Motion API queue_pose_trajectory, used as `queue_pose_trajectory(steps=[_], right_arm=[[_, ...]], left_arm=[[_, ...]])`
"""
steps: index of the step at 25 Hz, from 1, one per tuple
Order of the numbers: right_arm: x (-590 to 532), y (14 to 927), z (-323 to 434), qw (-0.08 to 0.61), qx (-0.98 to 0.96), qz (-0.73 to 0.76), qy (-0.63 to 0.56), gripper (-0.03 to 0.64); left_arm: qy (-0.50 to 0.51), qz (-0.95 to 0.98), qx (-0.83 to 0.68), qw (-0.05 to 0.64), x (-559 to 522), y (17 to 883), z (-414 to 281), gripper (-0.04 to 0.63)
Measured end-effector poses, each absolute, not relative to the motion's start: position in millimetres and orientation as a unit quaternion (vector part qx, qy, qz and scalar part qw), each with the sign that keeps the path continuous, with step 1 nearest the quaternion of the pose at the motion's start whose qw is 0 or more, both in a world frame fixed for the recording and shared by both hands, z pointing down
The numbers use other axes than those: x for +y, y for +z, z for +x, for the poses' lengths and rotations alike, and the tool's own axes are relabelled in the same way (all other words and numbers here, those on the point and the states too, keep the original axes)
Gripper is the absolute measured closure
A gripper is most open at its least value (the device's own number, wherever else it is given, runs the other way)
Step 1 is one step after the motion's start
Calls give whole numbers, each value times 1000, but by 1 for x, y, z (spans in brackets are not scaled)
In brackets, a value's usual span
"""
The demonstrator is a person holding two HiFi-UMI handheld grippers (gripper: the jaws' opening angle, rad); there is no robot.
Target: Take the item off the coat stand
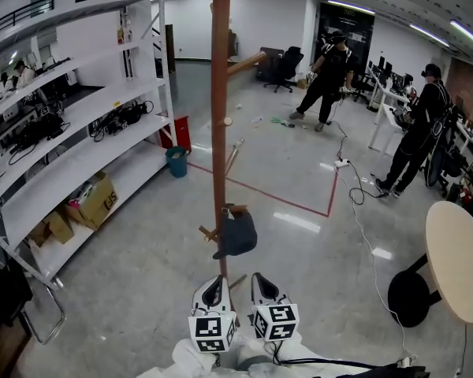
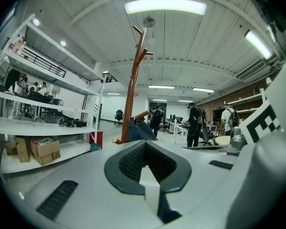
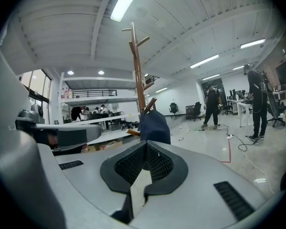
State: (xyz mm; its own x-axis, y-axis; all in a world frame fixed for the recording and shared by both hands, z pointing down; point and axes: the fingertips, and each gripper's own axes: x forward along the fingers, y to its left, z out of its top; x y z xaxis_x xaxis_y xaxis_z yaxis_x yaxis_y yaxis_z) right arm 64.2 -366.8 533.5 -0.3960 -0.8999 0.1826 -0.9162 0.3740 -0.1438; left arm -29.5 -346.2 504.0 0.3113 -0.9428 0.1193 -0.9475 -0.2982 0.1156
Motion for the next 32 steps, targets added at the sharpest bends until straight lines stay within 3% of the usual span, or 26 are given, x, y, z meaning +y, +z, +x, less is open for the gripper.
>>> queue_pose_trajectory(steps=[32], right_arm=[[-428, 502, 46, 28, -845, 532, 47, 603]], left_arm=[[12, 799, -595, 86, -411, 503, -37, 609]])
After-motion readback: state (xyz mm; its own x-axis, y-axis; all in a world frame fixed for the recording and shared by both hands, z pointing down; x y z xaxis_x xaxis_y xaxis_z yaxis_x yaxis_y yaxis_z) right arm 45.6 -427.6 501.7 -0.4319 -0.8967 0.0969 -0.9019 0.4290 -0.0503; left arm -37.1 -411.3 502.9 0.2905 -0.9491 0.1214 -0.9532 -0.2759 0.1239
